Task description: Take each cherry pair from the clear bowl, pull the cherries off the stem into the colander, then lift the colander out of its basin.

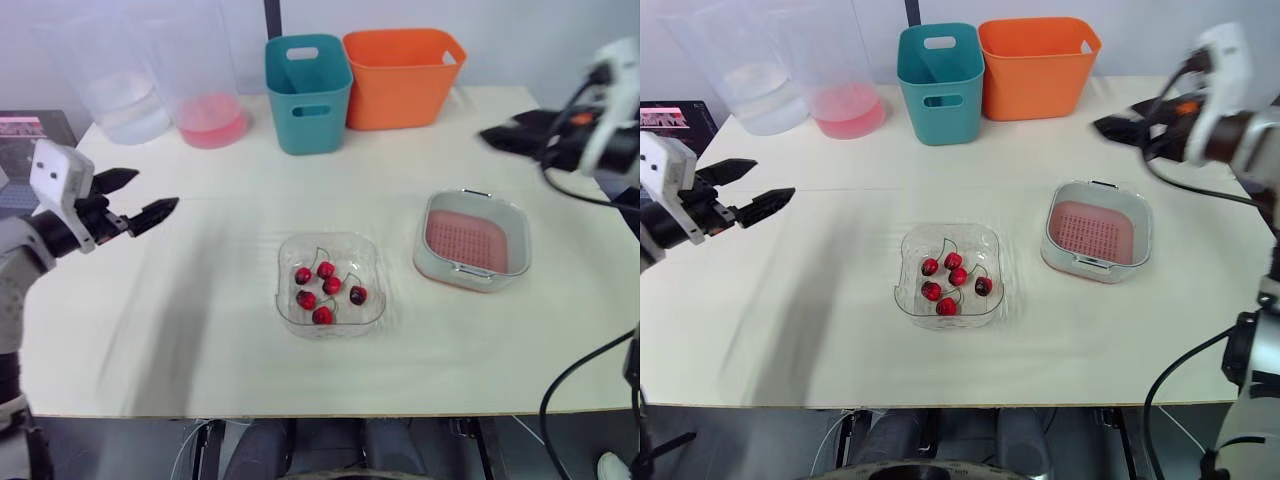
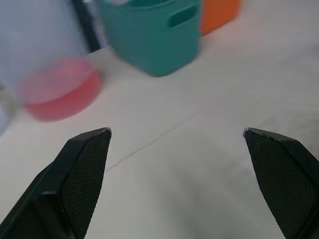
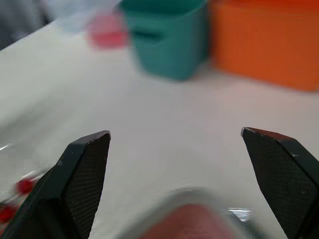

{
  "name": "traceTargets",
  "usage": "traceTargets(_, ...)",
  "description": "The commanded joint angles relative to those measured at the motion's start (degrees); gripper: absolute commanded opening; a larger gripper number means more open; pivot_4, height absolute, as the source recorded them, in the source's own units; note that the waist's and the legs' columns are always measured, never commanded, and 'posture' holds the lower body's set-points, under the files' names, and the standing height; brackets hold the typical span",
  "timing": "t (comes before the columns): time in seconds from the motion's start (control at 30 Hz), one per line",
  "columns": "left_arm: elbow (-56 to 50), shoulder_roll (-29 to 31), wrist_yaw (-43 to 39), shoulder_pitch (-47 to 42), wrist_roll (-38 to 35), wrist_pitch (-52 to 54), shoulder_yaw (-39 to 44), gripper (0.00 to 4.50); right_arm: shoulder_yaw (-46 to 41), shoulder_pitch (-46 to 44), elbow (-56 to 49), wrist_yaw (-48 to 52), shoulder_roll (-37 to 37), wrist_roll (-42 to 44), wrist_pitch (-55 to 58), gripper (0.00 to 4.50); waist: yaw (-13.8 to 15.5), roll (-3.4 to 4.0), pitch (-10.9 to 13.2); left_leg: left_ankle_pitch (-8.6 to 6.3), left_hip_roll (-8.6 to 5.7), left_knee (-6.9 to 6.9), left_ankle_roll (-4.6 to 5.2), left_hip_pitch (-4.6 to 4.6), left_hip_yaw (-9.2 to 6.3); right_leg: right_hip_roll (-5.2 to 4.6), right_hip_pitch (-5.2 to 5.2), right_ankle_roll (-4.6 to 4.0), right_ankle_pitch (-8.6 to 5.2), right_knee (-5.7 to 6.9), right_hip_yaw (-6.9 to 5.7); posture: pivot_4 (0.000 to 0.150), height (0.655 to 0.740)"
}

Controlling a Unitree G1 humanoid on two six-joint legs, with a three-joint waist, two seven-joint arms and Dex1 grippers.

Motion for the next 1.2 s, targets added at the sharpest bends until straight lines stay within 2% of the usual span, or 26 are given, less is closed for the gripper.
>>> traceTargets(0.03,-7.22,1.72,-4.96,4.74,-4.35,3.14,-0.67,4.5,1.89,0.28,-10.62,-3.77,5.34,6.12,12.11,4.46,0.05,0.01,0.0,0.0,-0.01,0.03,0.01,0.0,0.0,0.0,0.0,0.0,0.0,0.02,0.0,0.15,0.74)
traceTargets(0.17,-10.4,2.22,-5.93,8.17,-5.18,4.5,-1.35,4.5,1.98,1.56,-17.21,-8.71,12.84,8.85,20.97,4.46,0.48,0.0,0.02,0.0,0.0,0.02,0.0,-0.06,-0.04,0.01,-0.09,-0.02,0.01,0.05,0.04,0.15,0.74)
traceTargets(0.3,-12.8,1.83,-6.09,12.04,-3.12,3.41,-3.52,4.5,4.69,3.61,-18.83,-14.57,18.6,8.51,21.9,4.46,0.77,-0.03,-0.01,0.0,-0.02,0.06,0.0,-0.03,-0.03,0.0,-0.04,-0.06,0.03,0.01,0.05,0.15,0.74)
traceTargets(0.4,-13.99,0.92,-4.94,12.51,-2.82,3.03,-4.4,4.5,7.47,4.33,-18.86,-19.05,22.18,7.72,21.9,3.7,1.22,-0.03,-0.01,0.0,-0.02,0.03,0.0,-0.03,0.0,0.0,-0.12,-0.07,0.04,0.06,0.07,0.15,0.74)
traceTargets(0.43,-14.27,0.76,-4.65,12.35,-2.9,3.14,-4.51,4.5,9.05,4.4,-19.02,-20.67,22.83,7.38,21.9,3.22,1.23,-0.03,-0.01,0.0,0.0,0.03,0.0,-0.04,0.01,0.02,-0.15,-0.09,0.05,0.06,0.07,0.15,0.74)
traceTargets(0.73,-17.33,-0.19,-2.48,10.83,-2.64,2.68,-7.26,4.5,17.59,2.88,-16.23,-31.68,25.38,4.39,21.9,3.22,1.26,-0.03,-0.01,0.02,-0.01,0.02,-0.03,-0.03,0.06,0.02,-0.18,-0.09,0.05,0.07,0.09,0.15,0.74)
traceTargets(1.2,-18.61,-1.77,-0.79,10.45,-1.62,1.62,-9.42,4.5,22.3,1.3,-11.08,-36.52,30.43,0.23,21.9,3.22,1.16,-0.04,-0.02,0.03,-0.01,0.0,-0.04,-0.03,0.08,0.05,-0.21,-0.09,0.06,0.09,0.1,0.15,0.74)
